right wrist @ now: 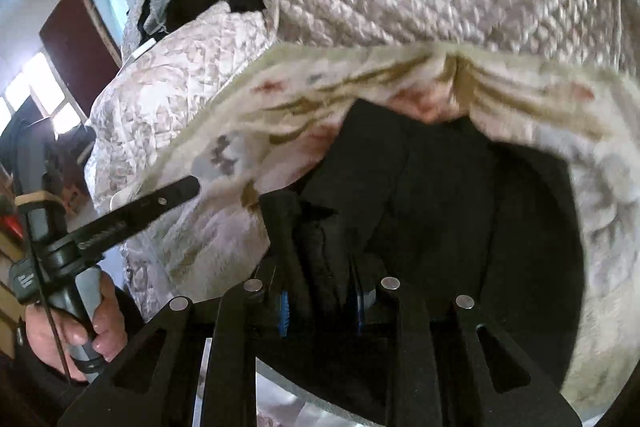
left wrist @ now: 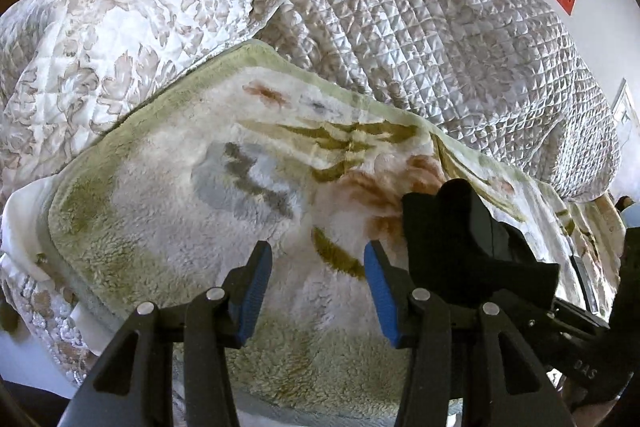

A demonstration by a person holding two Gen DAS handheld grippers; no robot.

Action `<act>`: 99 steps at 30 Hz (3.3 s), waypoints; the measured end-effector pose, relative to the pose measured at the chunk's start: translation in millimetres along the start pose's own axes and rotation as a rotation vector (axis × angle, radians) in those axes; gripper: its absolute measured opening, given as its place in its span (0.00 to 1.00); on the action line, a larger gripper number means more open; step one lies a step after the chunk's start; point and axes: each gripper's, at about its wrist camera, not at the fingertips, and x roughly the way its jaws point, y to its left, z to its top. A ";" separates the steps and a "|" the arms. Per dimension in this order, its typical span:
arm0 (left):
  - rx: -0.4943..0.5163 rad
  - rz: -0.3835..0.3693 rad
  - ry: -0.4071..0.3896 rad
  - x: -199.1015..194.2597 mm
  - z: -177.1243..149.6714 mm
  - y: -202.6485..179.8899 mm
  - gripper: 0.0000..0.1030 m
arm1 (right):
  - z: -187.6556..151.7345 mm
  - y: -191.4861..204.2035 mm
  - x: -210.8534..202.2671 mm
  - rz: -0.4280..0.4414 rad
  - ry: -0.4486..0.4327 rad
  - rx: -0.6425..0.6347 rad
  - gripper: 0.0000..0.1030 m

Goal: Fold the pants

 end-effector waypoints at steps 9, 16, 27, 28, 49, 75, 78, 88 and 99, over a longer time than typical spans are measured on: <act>0.025 -0.009 0.002 0.6 -2.4 -5.6 0.49 | -18.6 11.2 14.0 -0.033 0.016 -0.080 0.26; 0.043 0.002 0.006 1.6 -4.5 -8.0 0.49 | -18.6 15.3 -19.9 0.111 -0.052 -0.058 0.46; 0.088 -0.025 0.029 -1.8 -4.9 -33.3 0.49 | -48.2 -31.0 -15.0 0.048 0.023 0.107 0.13; 0.099 -0.041 0.031 -2.7 -3.2 -39.6 0.49 | -46.1 -27.4 -17.0 0.062 0.020 0.084 0.13; 0.333 -0.120 0.189 92.9 14.3 -130.2 0.50 | 36.2 -157.0 18.0 -0.171 0.045 0.163 0.07; 0.366 -0.133 0.095 17.5 -14.1 -121.1 0.51 | -16.5 -93.8 -58.4 -0.173 -0.061 0.101 0.24; 0.370 -0.137 0.105 9.1 -29.8 -111.4 0.49 | -33.7 -83.1 -59.0 -0.164 -0.037 0.070 0.24; 0.322 -0.120 0.163 14.3 -44.2 -96.7 0.49 | -47.0 -79.4 -49.0 -0.213 0.016 0.029 0.24; 0.263 -0.119 0.172 25.3 -5.8 -80.5 0.49 | -11.2 -125.9 -62.2 -0.120 0.012 0.201 0.50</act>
